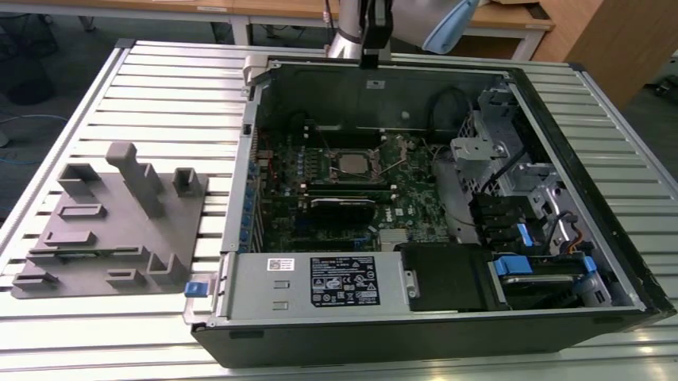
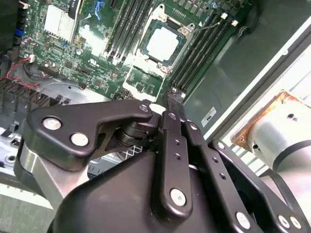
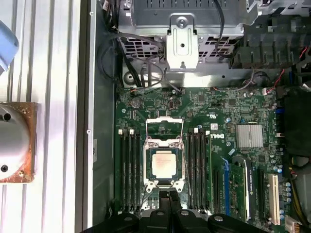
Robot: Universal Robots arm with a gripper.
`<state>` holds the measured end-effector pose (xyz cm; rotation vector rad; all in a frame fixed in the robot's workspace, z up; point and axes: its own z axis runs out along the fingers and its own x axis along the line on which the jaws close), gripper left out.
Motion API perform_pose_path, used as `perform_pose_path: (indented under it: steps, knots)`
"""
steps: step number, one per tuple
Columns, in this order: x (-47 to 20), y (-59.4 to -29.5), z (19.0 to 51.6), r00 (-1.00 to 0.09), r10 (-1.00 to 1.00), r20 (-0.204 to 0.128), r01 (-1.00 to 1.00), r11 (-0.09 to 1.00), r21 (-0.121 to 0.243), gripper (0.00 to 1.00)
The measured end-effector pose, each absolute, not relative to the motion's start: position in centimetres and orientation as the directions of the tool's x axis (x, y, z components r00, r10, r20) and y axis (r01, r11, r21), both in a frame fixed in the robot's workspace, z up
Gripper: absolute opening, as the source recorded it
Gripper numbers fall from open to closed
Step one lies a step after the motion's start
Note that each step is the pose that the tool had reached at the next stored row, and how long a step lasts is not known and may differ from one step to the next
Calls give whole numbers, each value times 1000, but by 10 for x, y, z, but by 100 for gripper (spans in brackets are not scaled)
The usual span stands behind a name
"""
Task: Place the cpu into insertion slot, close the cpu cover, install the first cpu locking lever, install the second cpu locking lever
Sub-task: 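Place the cpu into insertion slot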
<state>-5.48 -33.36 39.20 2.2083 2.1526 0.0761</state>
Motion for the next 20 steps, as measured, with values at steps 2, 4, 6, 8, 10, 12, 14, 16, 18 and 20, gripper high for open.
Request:
perform_pose_path:
  steps: [2,4,6,8,10,12,14,16,18,20]
  knots:
    - [-55,-334,396,26,1000,-4,997,-25,75,10]
    - [-55,-334,400,26,1000,-4,997,-25,75,10]
    - [-55,-334,404,26,1000,-4,997,-25,75,10]
    - [-55,-334,408,26,1000,-4,997,-25,75,10]
    - [-55,-334,413,26,1000,-4,997,-25,75,10]
    - [-55,-334,417,26,1000,-4,997,-25,75,10]
    - [-55,-334,421,26,1000,-4,997,-25,75,10]
    - [-55,-334,425,26,1000,-4,997,-25,75,10]
    - [-55,-334,429,26,1000,-4,997,-25,75,10]
    - [-55,-334,433,26,1000,-4,997,-25,75,10]
